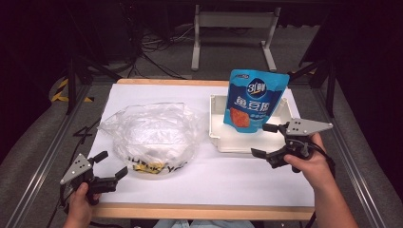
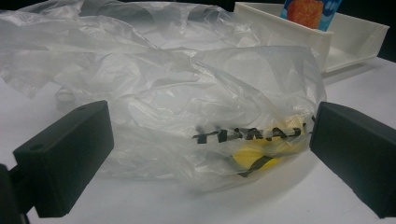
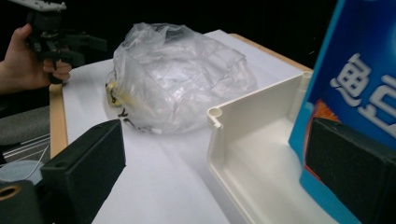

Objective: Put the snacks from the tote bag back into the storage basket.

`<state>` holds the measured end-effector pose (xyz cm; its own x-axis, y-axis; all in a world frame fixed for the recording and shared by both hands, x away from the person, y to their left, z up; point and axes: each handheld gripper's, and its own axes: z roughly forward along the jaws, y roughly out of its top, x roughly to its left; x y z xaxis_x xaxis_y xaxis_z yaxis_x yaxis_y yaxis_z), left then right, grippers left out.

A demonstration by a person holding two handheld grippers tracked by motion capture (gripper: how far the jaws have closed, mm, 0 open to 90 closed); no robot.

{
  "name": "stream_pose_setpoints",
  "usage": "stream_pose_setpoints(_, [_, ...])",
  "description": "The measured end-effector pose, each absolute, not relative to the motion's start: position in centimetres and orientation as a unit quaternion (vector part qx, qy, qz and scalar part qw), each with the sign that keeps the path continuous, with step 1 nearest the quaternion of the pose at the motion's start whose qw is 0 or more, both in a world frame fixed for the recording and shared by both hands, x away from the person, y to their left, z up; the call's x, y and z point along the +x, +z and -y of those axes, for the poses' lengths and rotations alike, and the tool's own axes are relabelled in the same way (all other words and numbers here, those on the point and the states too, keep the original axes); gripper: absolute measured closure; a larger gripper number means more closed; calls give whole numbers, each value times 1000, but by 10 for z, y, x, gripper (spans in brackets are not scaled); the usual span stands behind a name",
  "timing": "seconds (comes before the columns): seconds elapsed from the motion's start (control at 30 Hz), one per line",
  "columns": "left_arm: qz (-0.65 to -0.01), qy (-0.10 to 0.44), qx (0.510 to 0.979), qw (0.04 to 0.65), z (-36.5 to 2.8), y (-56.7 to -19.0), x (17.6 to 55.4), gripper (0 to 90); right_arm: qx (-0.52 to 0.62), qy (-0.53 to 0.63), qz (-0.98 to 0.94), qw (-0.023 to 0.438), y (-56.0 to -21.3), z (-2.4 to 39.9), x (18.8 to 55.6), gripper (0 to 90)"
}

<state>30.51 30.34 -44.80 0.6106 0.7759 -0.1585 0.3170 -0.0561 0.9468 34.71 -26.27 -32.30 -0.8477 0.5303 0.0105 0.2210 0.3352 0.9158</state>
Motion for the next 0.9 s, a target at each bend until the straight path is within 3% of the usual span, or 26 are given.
stream_pose_setpoints(0.9, [-382, 205, 702, 565, -305, -447, 305, 2, 261, 565, -765, 167, -409, 242, 344, 56])
